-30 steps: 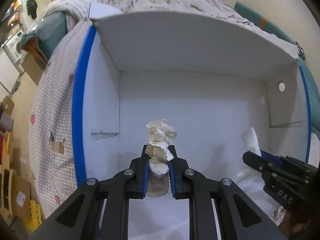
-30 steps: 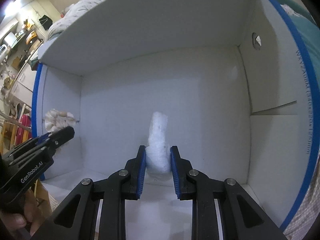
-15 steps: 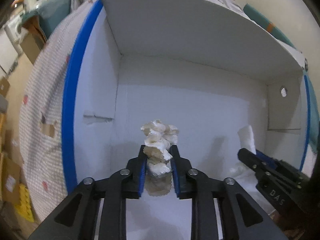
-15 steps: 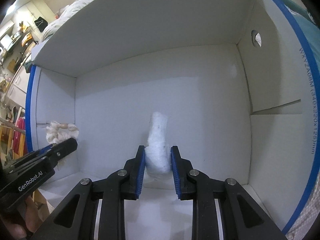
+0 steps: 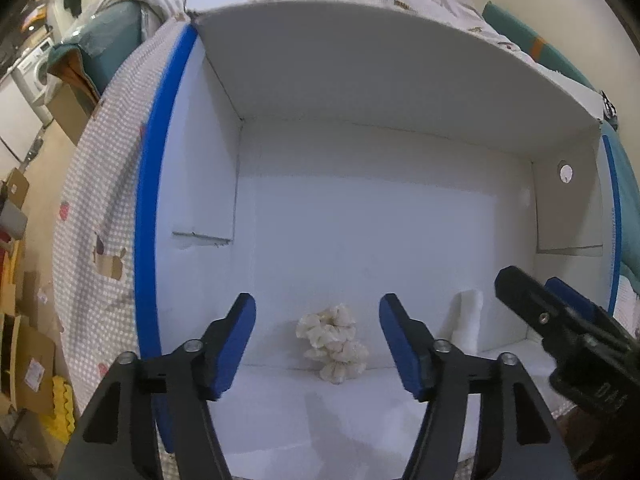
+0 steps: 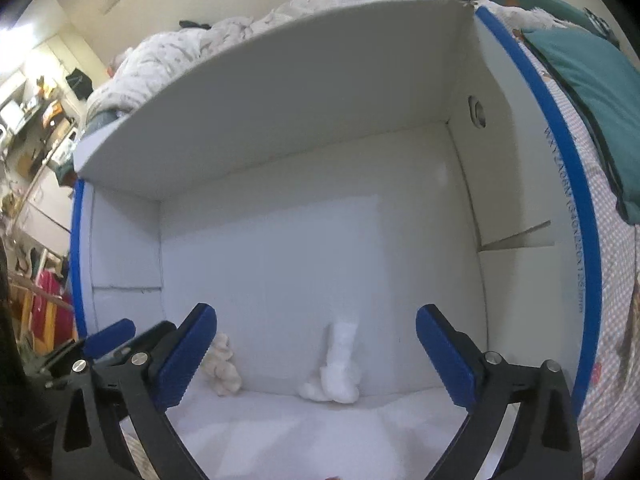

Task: Organize soft objects
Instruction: 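Open both tools to drop the scrunchie and sock on the box floor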

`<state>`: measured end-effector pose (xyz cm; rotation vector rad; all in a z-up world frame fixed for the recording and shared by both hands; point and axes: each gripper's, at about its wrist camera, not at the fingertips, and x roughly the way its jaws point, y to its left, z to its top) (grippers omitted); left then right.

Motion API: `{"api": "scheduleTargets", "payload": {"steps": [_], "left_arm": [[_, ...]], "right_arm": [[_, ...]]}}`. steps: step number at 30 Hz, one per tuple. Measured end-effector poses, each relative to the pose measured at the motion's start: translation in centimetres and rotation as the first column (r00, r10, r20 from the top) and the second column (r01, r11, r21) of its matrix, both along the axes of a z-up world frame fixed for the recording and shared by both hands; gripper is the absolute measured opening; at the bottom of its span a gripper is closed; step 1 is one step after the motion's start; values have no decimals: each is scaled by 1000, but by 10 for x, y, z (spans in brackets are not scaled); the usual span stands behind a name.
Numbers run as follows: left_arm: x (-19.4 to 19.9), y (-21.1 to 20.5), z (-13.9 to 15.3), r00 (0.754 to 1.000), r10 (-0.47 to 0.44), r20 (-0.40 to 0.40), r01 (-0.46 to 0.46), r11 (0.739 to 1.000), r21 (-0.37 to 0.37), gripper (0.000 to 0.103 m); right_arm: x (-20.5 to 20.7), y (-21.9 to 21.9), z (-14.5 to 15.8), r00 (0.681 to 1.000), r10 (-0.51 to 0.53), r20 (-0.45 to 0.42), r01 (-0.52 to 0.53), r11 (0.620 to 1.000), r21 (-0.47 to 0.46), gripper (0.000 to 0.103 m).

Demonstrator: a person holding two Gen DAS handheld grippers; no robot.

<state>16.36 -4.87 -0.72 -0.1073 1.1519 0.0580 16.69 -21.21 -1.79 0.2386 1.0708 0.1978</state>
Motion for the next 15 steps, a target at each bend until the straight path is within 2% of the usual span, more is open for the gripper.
{"api": "scheduleTargets", "payload": {"steps": [3,8,15], "left_arm": [[-2,1,5,1000,3,23,-3,1000,10,62],[-3,8,11,998,33,57,-31,999,-36,62],[-7,3,18,998,1,66,2,999,-53,62]], "right_arm": [[-1,-2,4,1000,-5,16,5,1000,25,103],[-1,-1,4,999,-7,41,6,1000,2,103],[12,-5,5,1000,-14,22,13,1000,13,103]]}}
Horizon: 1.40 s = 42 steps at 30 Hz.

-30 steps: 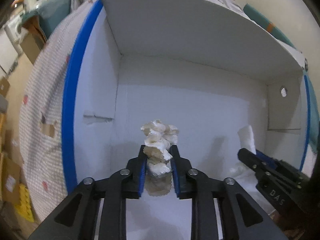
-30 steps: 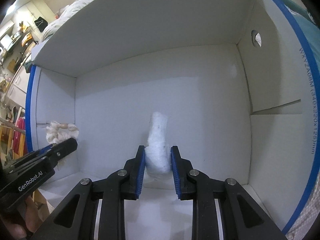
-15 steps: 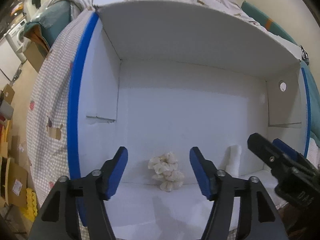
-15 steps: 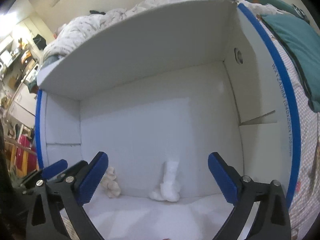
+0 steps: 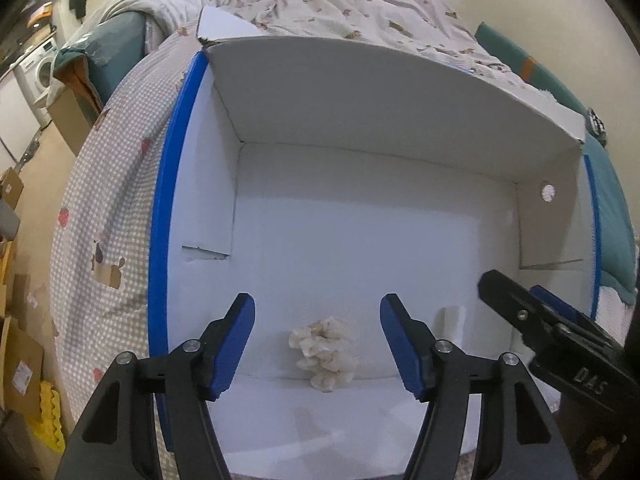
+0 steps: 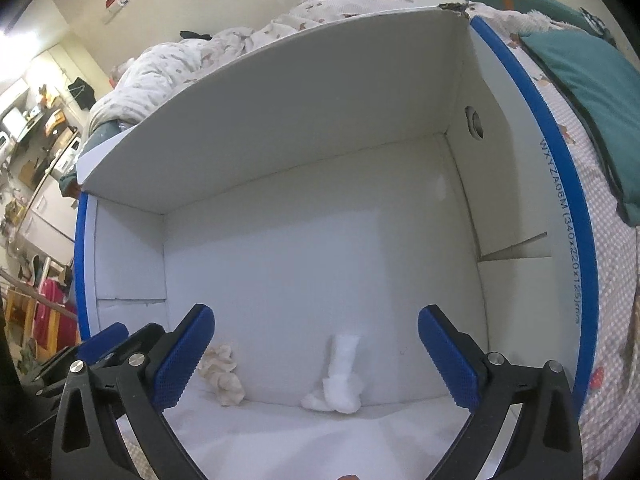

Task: Organize soft objects
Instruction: 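Open both tools to drop the scrunchie and sock on the box floor, then move both tools back toward the remaining items beside the box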

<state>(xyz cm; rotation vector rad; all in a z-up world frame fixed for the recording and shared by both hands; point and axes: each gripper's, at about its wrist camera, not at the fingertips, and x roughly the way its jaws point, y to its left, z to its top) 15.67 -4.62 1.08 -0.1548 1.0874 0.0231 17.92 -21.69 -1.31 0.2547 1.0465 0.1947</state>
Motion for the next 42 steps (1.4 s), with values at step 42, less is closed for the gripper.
{"api": "scheduleTargets", "payload": {"steps": [42], "left_arm": [[-120,65,65,995,91,31,-91,995,29,62]], "right_arm": [[-126,-5,60,998,56,35,-54,998,-42,103]]}}
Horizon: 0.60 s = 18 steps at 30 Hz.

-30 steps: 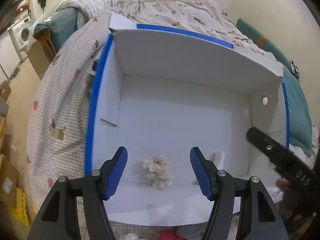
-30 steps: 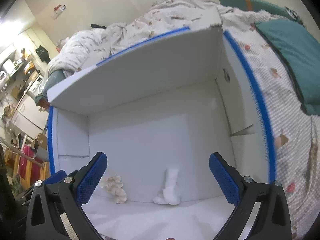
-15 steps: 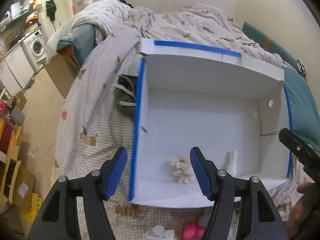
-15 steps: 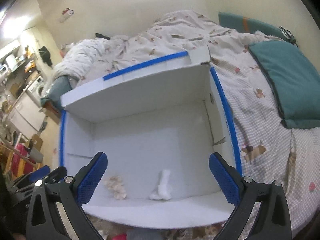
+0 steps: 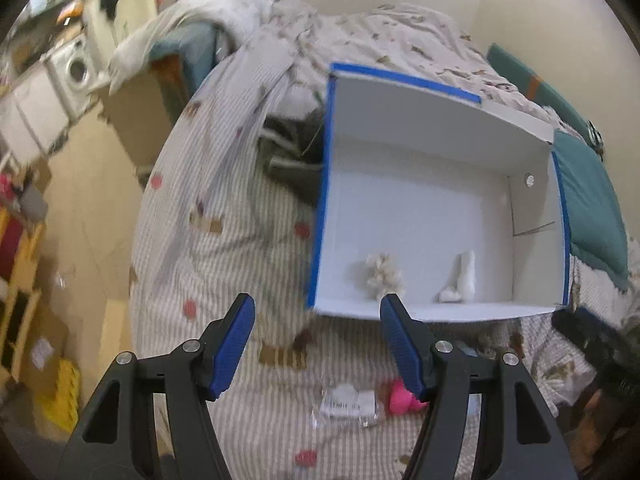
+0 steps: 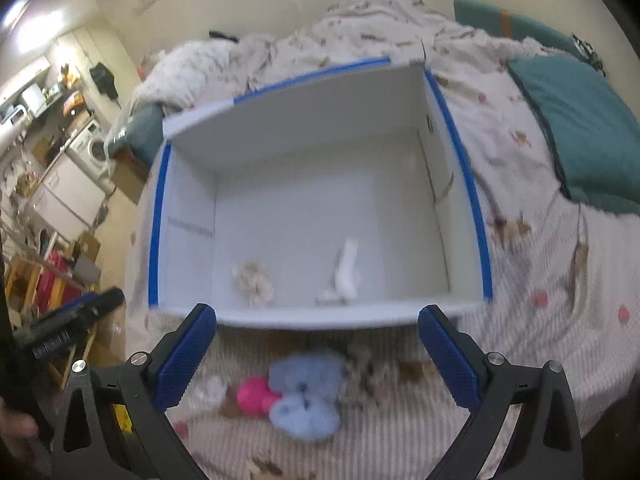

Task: Organize soft objects
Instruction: 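Move both tools back toward the remaining items beside the box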

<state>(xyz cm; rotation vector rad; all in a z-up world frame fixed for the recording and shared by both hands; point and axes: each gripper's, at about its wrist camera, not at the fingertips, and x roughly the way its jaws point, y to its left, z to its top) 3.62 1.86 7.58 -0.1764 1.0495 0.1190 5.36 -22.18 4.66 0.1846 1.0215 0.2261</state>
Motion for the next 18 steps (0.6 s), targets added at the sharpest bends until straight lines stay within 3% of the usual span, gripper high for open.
{"api": "scheduleTargets", "payload": {"steps": [5,9,15,18], "left_arm": [[-14,14,-15,997,62,-45,-63,998,-11,62],[-15,19,-35,988,74,-135,-82,995,-56,62],[-13,-9,-74,956,-34,-292,15,998,-67,62],[-13,-14,-91,942,-49,-332,21,996,-89,62]], "right_arm": [[-18,2,-15,999,-4,-46,4,1000,2,103],[-18,6,-27,997,-4,-83,4,1000,-6,103],[-3,5,-49,985,-25,-169,26,1000,4,103],[0,4,-54,982,-34,-185,35,999,6,103]]}}
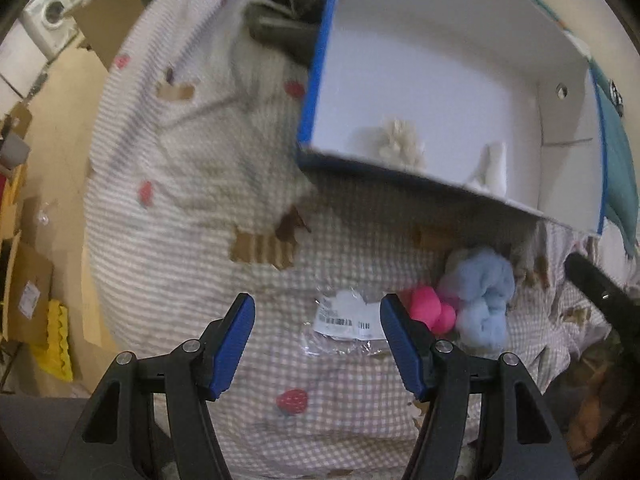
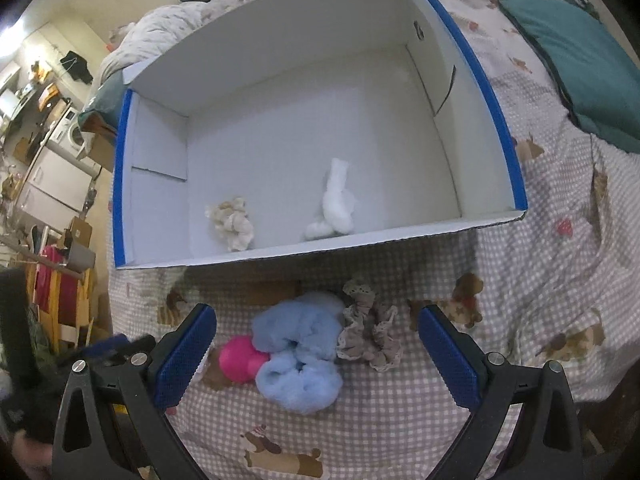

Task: Organize soft objects
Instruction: 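Move both tools back toward the remaining items beside the box, then grasp the clear plastic bag with the left tool while the right tool grasps the beige lace scrunchie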

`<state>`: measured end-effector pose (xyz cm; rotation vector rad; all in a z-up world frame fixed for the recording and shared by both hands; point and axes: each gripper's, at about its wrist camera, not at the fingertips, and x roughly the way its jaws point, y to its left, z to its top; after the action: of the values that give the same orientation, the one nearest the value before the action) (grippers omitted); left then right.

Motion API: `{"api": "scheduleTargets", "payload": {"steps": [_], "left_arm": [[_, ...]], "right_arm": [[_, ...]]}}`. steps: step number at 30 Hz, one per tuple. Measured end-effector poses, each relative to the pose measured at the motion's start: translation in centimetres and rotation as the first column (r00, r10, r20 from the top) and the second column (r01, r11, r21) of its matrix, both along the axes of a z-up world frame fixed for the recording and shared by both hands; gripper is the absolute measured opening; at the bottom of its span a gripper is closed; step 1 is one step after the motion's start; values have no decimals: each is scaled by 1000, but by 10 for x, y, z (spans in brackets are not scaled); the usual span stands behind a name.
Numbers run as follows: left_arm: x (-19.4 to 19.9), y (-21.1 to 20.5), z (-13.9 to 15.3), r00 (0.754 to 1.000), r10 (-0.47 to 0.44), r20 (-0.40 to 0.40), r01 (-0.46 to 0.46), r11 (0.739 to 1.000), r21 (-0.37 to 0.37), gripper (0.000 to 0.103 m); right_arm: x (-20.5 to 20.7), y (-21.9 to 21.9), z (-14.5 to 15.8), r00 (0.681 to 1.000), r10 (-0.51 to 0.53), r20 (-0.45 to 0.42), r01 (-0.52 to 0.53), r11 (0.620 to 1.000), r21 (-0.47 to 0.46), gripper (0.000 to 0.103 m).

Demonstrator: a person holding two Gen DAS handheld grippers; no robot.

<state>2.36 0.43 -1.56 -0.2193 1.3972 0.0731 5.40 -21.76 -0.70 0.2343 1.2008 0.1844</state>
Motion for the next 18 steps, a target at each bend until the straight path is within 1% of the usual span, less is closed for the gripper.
{"api": "scheduleTargets", "payload": {"steps": [3,6,9,10,11,12,13,14,15,18], "left_arm": [[5,-4,-25,998,0,-62,1,1000,12,62],[10,-13,-54,988,-28,-153,33,999,31,62],[11,-18,-64,988,-8,-153,10,1000,13,61],[11,-21,-65,988,-16,-155,17,1000,7,57],[12,-27,-65,988,-36,-153,36,999,-5,49],[12,-33,-64,987,-62,-146,62,998,-10,44],[11,-38,-63,987,-87,-136,86,996,-10,33],[11,-42,-62,986,-99,-132,98,995,-15,23],[11,-45,-61,985,-112,-128,110,994,-21,22],[12,-48,-55,988,-113,-102,113,994,-9,21]], "right_arm": [[1,2,0,1000,1,1,-1,1000,6,103],[1,2,0,1000,3,6,-3,1000,1,103],[3,0,-3,1000,1,-4,-1,1000,5,103],[3,-1,-3,1000,-3,-6,3,1000,5,103],[3,-3,-3,1000,-10,-7,10,1000,5,103],[4,-4,-4,1000,-17,-10,17,1000,9,103],[5,-5,-5,1000,-21,-12,22,1000,13,103],[5,-7,-5,1000,-25,-13,25,1000,15,103],[6,-8,-6,1000,-26,-16,27,1000,15,103],[7,-8,-7,999,-29,-22,29,999,17,103]]}}
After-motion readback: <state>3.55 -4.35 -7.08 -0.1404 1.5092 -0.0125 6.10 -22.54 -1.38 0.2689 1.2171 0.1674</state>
